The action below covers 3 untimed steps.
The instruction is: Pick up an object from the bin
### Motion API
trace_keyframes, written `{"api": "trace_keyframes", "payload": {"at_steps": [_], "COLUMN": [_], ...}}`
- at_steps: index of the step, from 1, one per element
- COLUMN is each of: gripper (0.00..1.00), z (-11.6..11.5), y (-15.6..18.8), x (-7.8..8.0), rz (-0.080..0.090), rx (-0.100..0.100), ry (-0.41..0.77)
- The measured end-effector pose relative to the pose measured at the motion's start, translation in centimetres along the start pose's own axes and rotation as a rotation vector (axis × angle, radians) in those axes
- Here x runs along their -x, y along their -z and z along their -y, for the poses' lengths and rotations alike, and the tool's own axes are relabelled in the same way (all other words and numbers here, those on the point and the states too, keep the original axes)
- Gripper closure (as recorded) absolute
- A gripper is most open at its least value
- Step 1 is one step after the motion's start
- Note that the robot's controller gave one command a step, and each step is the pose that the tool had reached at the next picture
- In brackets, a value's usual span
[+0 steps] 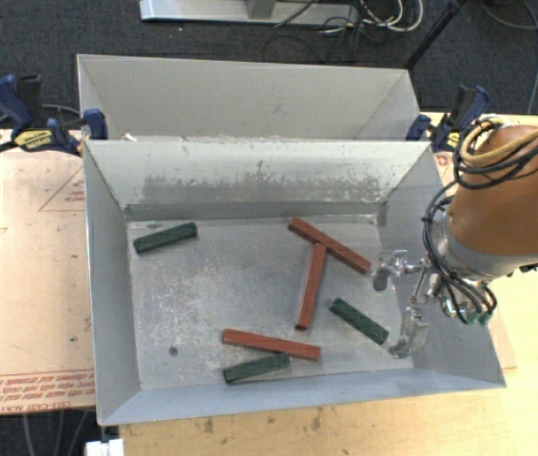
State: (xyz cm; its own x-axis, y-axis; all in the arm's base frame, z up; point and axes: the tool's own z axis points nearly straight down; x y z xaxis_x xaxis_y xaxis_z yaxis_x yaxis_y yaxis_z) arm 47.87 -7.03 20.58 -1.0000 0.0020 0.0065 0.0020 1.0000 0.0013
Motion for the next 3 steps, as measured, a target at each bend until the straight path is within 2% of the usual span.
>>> {"api": "trace_keyframes", "payload": {"at_steps": [1, 2, 3], "gripper": [0.00, 0.00, 0.00], "z": [1.2, 1.1, -0.9], "y": [-13.9, -10.5, -10.4], "x": [1.7, 1.9, 1.2], "rz": [0.003, 0.010, 0.005], "rx": [0.001, 0.001, 0.002], "ry": [-0.211, -0.324, -0.466]}}
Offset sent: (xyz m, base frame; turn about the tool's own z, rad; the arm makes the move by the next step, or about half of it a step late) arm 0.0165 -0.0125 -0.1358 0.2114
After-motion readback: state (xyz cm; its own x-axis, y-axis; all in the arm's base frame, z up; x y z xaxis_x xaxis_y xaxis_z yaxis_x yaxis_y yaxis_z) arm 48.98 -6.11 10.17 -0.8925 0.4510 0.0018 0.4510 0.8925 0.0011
